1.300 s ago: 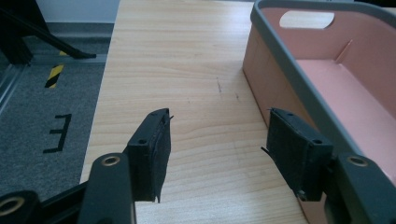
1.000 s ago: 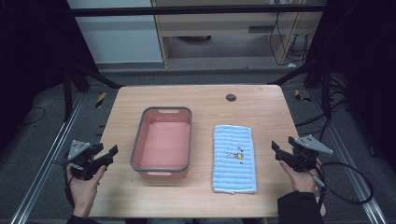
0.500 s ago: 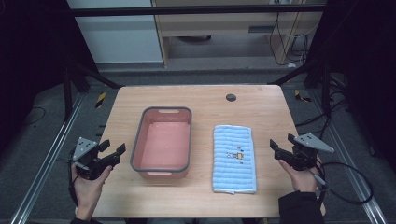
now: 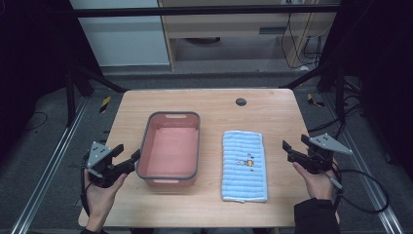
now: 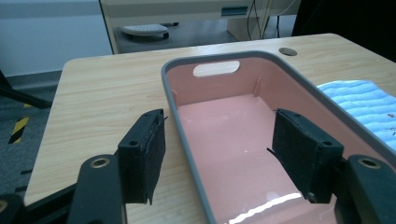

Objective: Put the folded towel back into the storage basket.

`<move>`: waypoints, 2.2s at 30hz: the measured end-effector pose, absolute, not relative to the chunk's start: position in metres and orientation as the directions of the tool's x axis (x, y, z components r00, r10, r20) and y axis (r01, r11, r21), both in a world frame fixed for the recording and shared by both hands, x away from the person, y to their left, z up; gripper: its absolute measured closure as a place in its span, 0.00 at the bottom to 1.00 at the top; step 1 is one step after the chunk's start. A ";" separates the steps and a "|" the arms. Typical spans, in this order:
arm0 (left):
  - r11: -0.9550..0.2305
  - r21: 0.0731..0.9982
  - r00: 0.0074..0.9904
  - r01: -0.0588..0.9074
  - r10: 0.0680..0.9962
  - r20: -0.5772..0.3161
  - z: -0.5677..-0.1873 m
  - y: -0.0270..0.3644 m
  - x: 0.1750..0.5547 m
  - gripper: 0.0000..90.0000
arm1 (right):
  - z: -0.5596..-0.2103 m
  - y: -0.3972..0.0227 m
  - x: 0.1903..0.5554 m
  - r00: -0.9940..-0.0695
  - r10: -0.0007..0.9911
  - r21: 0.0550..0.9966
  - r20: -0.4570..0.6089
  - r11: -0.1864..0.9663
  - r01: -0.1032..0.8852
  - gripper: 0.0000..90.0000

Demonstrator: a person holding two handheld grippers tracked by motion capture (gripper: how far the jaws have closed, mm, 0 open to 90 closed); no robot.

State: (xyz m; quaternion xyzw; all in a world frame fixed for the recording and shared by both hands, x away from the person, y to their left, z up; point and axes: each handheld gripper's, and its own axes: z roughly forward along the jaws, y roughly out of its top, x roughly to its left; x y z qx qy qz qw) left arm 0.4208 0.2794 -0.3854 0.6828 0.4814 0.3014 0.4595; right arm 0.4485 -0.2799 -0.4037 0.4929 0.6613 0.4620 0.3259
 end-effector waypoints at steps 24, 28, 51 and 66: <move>-0.135 0.939 0.469 0.317 0.883 -0.032 -0.371 0.211 0.424 0.39 | -0.365 -0.250 0.471 -0.363 0.932 0.937 -0.013 0.138 0.322 0.31; -0.147 0.938 0.487 0.313 0.873 -0.026 -0.372 0.198 0.425 0.39 | -0.362 -0.247 0.477 -0.366 0.931 0.934 -0.014 0.143 0.327 0.30; -0.205 0.928 0.592 0.312 0.806 -0.020 -0.383 0.124 0.428 0.40 | -0.364 -0.246 0.499 -0.355 0.935 0.924 -0.012 0.146 0.352 0.41; -0.244 0.919 0.633 0.308 0.774 -0.007 -0.396 0.086 0.425 0.43 | -0.369 -0.247 0.508 -0.360 0.933 0.925 0.006 0.132 0.357 0.46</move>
